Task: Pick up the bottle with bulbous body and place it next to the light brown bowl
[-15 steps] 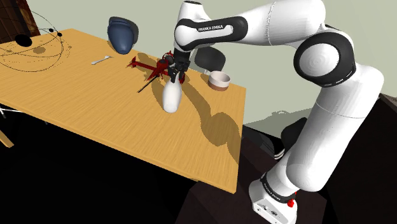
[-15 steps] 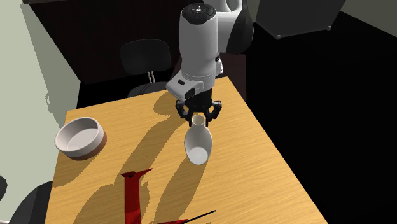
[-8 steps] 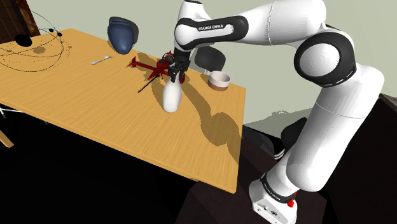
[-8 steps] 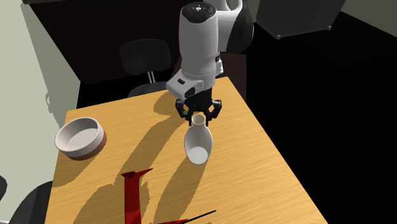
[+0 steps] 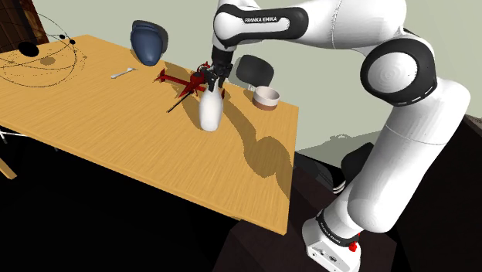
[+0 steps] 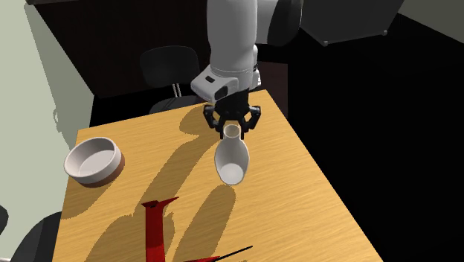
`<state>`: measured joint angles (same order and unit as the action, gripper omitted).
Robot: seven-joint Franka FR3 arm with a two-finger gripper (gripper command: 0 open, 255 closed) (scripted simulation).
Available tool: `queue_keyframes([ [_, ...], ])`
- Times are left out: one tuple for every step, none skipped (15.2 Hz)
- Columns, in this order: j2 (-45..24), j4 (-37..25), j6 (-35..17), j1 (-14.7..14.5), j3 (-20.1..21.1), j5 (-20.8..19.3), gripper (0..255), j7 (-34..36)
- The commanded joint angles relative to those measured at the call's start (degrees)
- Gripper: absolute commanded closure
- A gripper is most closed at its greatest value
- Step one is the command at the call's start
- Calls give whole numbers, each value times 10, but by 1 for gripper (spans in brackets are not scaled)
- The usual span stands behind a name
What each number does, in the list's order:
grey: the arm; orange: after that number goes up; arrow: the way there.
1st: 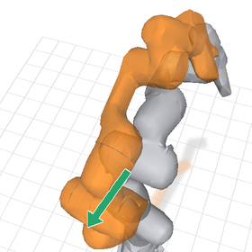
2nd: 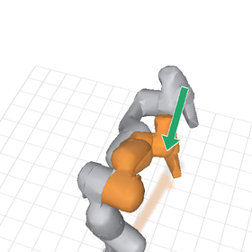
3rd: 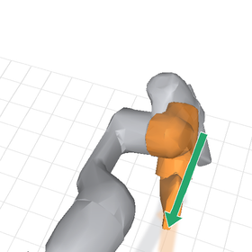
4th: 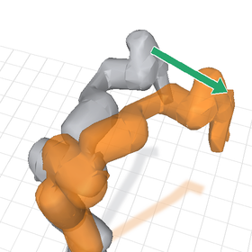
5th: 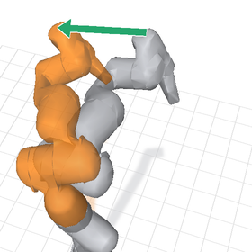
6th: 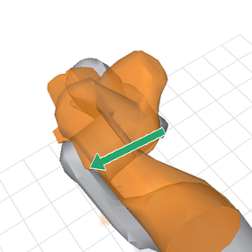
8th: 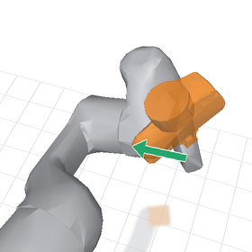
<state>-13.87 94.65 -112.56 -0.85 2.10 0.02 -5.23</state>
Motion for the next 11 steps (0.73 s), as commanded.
queue_keyframes([
  [3,-10,13,0,0,0,255,0],
  [4,-17,21,0,0,0,255,0],
  [4,-24,28,0,0,0,255,0],
  [5,-31,35,0,0,0,255,0],
  [5,-38,43,0,0,0,255,0],
  [6,-45,51,0,0,0,255,0],
  [6,-52,58,0,0,0,255,0],
  [6,-60,66,0,0,0,255,0],
  [6,-68,74,0,0,0,255,0],
  [6,-76,81,0,0,0,255,0],
  [5,-84,89,0,0,0,255,0],
])
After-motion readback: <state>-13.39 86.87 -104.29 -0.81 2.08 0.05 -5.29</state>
